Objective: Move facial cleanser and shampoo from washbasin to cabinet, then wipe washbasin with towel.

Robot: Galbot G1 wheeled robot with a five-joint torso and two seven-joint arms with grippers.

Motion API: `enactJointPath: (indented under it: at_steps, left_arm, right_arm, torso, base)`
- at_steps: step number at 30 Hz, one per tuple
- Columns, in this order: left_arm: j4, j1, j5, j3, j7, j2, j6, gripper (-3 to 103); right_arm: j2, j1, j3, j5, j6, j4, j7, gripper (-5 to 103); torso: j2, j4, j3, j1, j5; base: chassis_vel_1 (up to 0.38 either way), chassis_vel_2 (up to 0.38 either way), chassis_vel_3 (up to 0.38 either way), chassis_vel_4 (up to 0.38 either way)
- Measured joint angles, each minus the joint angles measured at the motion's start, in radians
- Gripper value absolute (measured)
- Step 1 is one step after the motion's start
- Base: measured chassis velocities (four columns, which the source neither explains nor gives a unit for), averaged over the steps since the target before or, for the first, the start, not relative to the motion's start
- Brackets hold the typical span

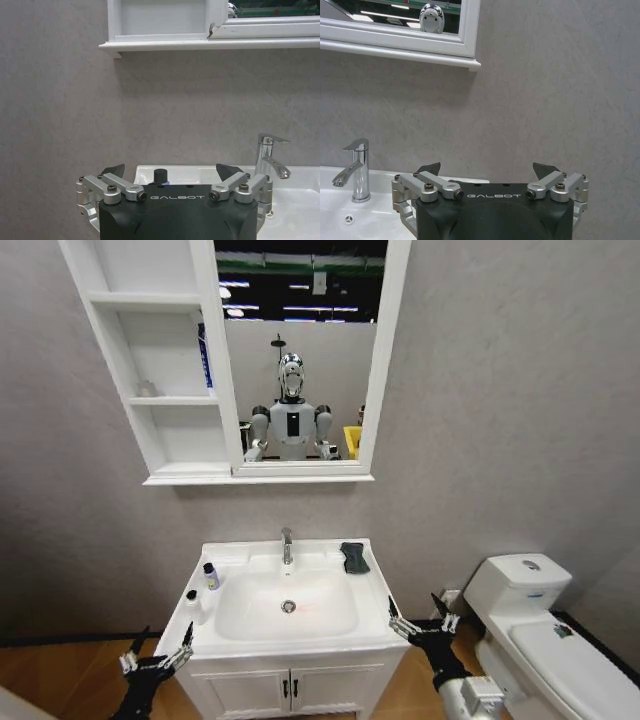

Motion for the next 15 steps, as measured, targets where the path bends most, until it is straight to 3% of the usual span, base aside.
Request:
enactJointPath:
  at_steps: [10,15]
  left_arm:
    - [0.025,-0.035,0.033,0.023,-0.004,-0.008,0.006,100]
    - [0.09,-0.104,0.064,0.054,-0.013,-0.015,0.036,100]
  right_arm:
    - [0.004,0.0,0.001,0.0,0.015,-0.011,0.004,100]
    - [0.002,0.017,0.002,0.003,0.003,-0.004,0.017,100]
  torso:
    - [0.0,0.0,0.0,0.0,0.0]
    - [0.0,0.0,0.0,-0.001,0.0]
  base:
    - [-0.023,0.025,0.03,-0.032]
    - [0.0,0.0,0.0,0.0]
